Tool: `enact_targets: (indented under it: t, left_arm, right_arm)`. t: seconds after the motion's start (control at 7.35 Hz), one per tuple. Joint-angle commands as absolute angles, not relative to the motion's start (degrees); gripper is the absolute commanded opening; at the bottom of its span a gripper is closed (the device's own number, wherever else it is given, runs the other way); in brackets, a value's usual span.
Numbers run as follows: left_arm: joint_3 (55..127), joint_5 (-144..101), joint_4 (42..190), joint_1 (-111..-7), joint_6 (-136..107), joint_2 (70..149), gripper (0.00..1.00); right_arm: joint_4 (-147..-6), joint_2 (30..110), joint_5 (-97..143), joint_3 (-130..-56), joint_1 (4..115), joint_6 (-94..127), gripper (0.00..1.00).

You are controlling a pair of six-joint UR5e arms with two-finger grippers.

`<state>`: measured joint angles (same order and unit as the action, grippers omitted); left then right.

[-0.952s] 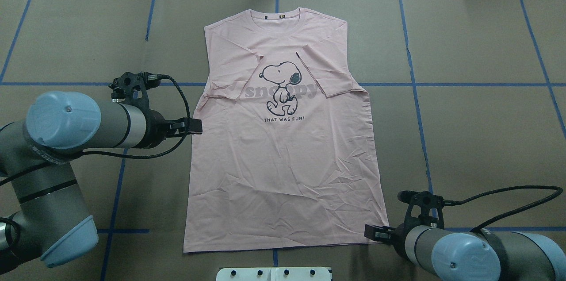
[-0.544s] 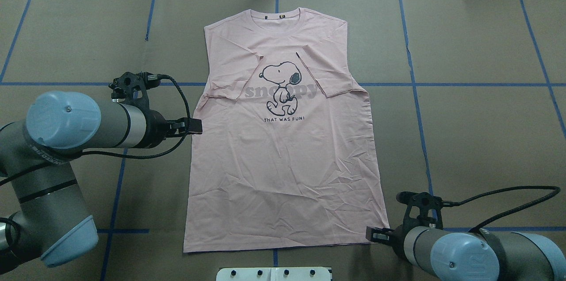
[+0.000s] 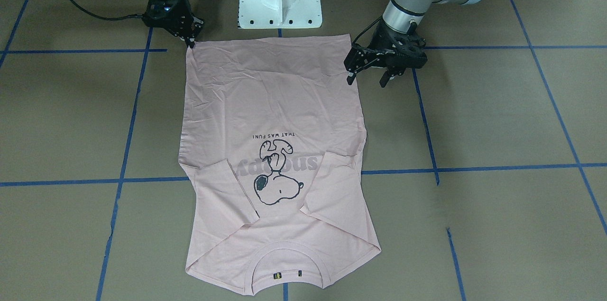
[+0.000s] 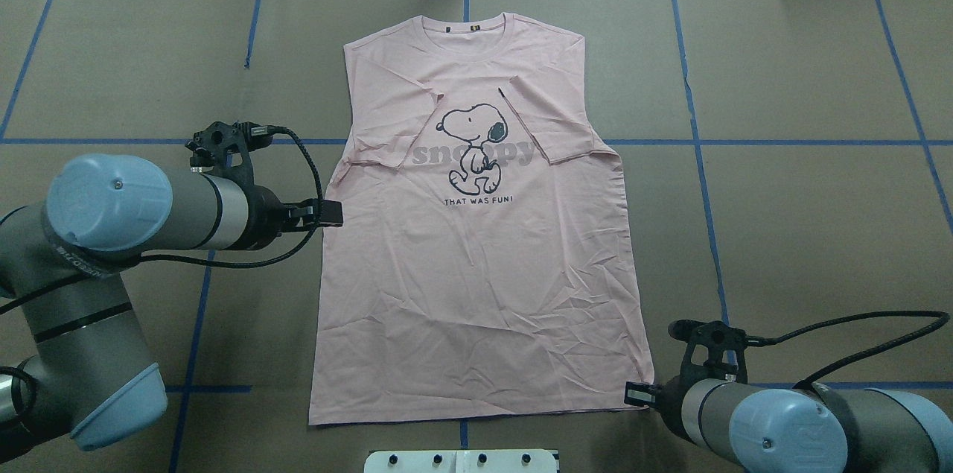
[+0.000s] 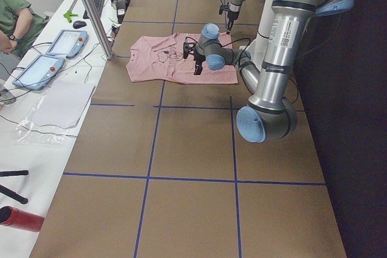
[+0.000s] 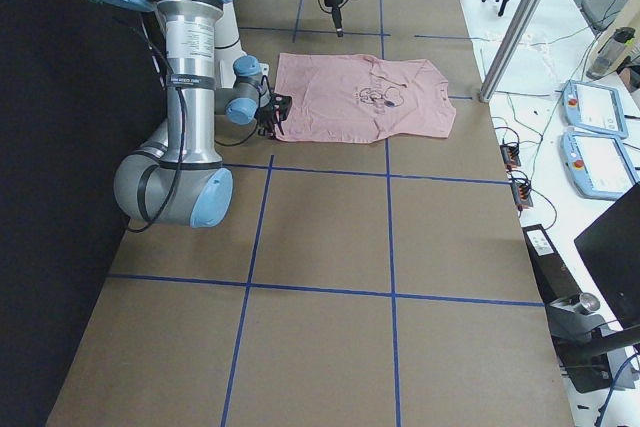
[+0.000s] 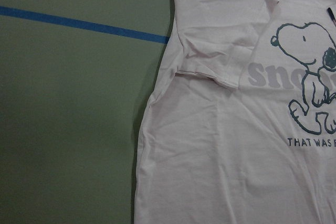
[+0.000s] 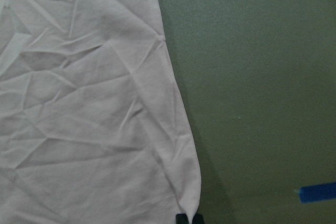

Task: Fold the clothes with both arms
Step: 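Move both grippers down to the hem corners nearest the robot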

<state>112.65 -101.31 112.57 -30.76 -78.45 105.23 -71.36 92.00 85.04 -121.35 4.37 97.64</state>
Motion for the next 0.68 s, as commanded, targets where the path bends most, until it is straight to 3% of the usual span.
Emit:
enact_targets:
  t: [0.0, 0.54]
  left_arm:
    - [112.5, -101.2, 112.6, -29.3, -85.7, 102.9, 1.0]
    - [116.4, -94.7, 104.7, -12.1, -106.6, 100.0, 0.99]
  right_arm:
    - [-71.3, 92.0, 85.1, -123.4, 4.9, 97.6, 0.0]
    - [-71.2, 91.6, 84.7, -123.6, 5.3, 97.6, 0.0]
